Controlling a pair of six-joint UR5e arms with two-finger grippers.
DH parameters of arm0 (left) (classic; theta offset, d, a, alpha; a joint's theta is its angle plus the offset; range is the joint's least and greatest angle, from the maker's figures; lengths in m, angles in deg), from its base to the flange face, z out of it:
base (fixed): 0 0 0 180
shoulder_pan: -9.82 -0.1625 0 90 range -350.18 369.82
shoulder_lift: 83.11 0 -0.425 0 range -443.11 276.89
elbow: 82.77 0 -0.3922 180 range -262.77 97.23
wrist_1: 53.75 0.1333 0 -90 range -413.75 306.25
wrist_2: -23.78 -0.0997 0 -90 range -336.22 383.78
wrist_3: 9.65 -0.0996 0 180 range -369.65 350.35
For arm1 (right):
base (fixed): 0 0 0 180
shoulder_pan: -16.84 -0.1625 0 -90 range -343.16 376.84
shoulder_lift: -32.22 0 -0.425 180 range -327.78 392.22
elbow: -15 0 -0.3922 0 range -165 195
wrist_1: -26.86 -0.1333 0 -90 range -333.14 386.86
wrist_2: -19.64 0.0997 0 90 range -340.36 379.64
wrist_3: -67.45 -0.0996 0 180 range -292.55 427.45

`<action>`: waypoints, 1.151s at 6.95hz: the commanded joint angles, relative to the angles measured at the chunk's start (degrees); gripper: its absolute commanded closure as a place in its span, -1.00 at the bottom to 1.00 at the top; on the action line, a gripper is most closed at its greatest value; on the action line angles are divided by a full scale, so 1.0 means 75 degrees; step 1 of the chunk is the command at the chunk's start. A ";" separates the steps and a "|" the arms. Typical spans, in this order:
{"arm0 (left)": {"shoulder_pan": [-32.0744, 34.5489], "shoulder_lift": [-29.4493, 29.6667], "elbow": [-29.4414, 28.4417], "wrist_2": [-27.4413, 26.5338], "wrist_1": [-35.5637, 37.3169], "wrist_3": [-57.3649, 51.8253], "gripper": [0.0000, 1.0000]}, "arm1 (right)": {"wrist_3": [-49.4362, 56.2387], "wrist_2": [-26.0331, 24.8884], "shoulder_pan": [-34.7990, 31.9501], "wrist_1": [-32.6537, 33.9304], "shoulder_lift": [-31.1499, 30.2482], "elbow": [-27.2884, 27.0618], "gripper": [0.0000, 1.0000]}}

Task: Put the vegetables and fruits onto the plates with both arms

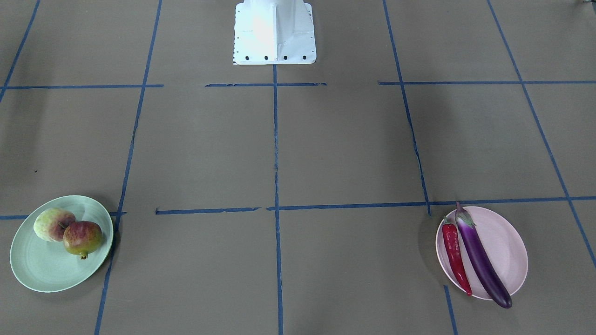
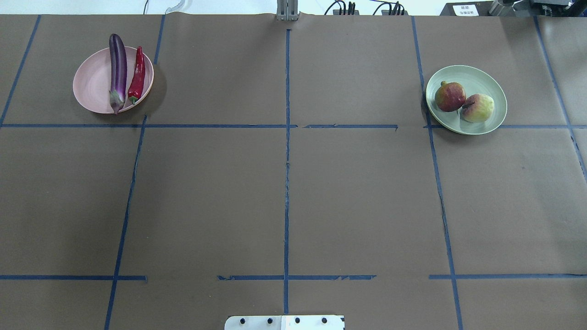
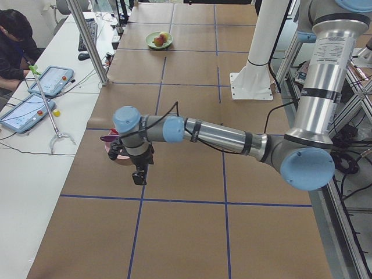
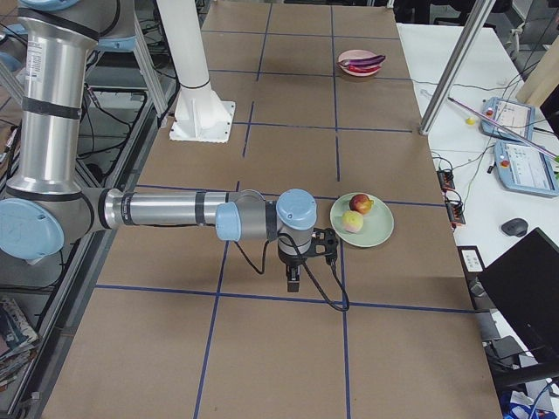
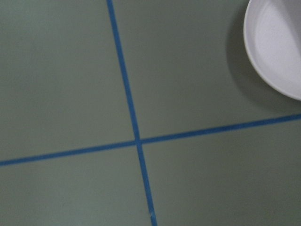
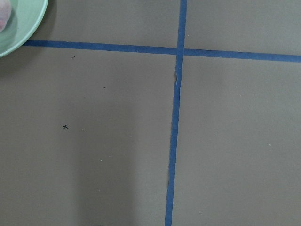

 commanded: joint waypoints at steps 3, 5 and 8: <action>0.0059 -0.1047 0.0785 0.0043 0.0059 -0.0003 -1.00 | -0.0081 0.0021 0.0004 -0.0061 -0.0020 0.0018 -1.00; 0.0059 -0.1061 0.0797 0.0043 0.0059 -0.0003 -1.00 | -0.0069 -0.0003 0.0004 -0.0073 -0.0020 0.0042 -1.00; 0.0035 -0.1096 0.0797 0.0032 0.0059 -0.0003 -1.00 | -0.0046 -0.0003 0.0004 -0.0073 -0.0032 0.0053 -1.00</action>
